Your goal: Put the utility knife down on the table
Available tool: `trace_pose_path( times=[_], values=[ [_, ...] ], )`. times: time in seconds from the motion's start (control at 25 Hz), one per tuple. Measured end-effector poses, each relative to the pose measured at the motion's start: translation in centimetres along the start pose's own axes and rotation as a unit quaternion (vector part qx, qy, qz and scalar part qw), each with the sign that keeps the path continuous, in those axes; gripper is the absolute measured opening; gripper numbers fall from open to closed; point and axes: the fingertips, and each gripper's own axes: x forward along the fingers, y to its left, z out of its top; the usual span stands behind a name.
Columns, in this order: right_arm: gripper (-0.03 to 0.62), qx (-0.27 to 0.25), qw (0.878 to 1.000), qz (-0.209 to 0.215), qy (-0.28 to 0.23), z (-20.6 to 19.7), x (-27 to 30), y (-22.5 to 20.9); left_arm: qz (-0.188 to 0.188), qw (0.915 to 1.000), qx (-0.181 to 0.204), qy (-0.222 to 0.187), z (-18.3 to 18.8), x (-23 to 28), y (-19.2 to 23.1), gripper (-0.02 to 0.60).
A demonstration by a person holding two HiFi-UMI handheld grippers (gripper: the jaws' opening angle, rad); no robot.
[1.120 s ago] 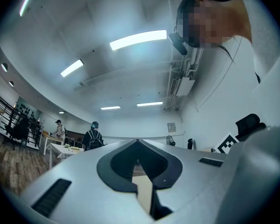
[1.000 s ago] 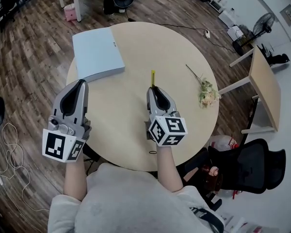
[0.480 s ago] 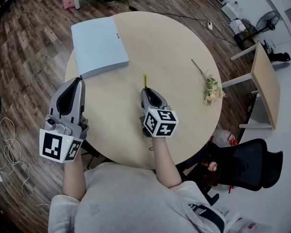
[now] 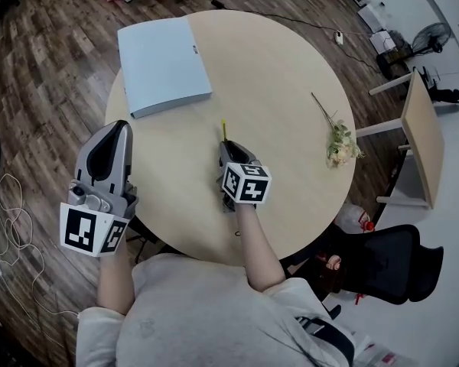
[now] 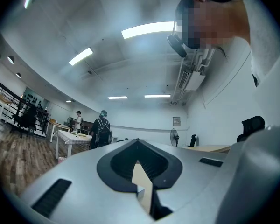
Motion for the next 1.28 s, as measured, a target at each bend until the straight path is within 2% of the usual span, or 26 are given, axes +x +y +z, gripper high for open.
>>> trace_pose_path(
  times=[0.28, 0.68, 1.28],
  values=[
    [0.075, -0.007, 0.999, -0.019, 0.044, -2.4, 2.2, -0.7, 0.012, 0.9999, -0.002, 0.007, -0.6, 0.0, 1.0, 0.008],
    [0.075, -0.013, 0.996, -0.039, 0.081, -4.2, 3.4, -1.2, 0.021, 0.9997, -0.004, 0.014, -1.3, -0.2, 1.8, 0.008],
    [0.078, -0.020, 0.995, -0.044, 0.093, -4.7, 3.3, -1.4, 0.025, 0.9996, 0.000, 0.013, -0.9, -1.0, 1.2, 0.008]
  ],
)
